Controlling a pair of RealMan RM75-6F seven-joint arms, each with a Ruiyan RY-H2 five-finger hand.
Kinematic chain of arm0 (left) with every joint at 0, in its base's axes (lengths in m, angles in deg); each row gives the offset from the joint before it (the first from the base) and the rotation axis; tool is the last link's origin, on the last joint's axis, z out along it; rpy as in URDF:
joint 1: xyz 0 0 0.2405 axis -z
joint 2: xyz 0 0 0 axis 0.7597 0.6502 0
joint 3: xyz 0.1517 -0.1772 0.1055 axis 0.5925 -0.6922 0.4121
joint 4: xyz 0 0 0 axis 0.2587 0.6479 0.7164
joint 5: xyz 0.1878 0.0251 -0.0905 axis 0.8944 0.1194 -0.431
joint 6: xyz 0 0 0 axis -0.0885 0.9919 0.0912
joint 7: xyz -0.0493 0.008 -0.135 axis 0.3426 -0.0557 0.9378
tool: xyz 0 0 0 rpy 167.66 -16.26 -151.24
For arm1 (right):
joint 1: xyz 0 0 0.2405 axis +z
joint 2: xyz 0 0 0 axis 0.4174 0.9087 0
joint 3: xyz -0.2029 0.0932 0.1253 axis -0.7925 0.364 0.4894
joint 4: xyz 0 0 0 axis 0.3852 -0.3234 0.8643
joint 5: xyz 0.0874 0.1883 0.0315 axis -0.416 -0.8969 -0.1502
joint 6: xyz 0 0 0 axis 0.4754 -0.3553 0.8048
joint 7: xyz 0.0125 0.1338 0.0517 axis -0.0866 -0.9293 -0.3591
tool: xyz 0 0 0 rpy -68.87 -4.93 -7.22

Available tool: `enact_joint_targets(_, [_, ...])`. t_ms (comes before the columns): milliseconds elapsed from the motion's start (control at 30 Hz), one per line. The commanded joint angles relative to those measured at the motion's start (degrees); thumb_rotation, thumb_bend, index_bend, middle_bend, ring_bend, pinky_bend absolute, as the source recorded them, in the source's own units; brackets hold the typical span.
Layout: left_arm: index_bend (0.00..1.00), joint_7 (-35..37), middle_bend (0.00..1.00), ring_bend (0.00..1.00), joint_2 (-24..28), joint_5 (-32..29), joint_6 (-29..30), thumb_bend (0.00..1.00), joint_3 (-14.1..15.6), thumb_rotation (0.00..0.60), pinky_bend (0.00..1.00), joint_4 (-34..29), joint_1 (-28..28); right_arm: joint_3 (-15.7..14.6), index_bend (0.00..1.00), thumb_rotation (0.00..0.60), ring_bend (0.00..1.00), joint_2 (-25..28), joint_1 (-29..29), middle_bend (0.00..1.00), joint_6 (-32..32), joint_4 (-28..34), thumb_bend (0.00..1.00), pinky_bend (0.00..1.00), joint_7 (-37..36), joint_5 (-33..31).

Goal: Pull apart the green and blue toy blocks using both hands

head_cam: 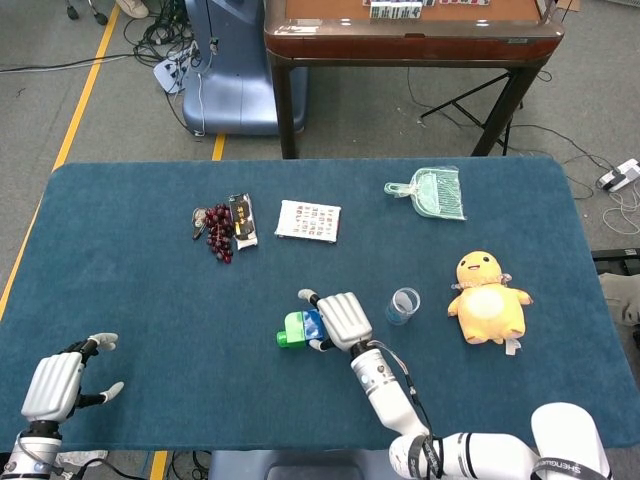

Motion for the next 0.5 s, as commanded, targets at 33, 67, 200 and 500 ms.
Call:
enact_joint_targets(33, [0.34, 0.0, 0.35, 0.36, 0.0, -0.1, -0.1, 0.16, 0.0, 0.6, 0.44, 0.0, 0.0, 0.7, 0.23, 0.6, 0.96, 0.4, 0.5, 1.0, 0.5, -0.2, 0.0, 1.0, 0.3, -1.3])
enact_joint_targets(67, [0.34, 0.0, 0.35, 0.36, 0.0, -0.1, -0.1, 0.16, 0.0, 0.6, 0.44, 0.0, 0.0, 1.0, 0.23, 0.6, 0.96, 0.7, 0.6, 1.0, 0.8, 0.0, 0.0, 1.0, 0.2, -2.0])
enact_joint_targets(200, [0.34, 0.0, 0.35, 0.36, 0.0, -0.1, -0.2, 0.16, 0.0, 0.6, 0.44, 0.0, 0.1, 2.4, 0.23, 0.6, 0.96, 3.5, 1.0, 1.0, 3.5, 2.9, 0.0, 1.0, -1.0, -5.7])
enact_joint_targets(500, [0.34, -0.2, 0.35, 0.36, 0.0, -0.1, -0.3, 0.16, -0.1, 0.6, 0.44, -0.2, 0.2, 4.9, 0.24, 0.6, 0.99, 11.3, 4.7, 1.0, 6.1, 11.0, 0.0, 1.0, 3.4, -17.1])
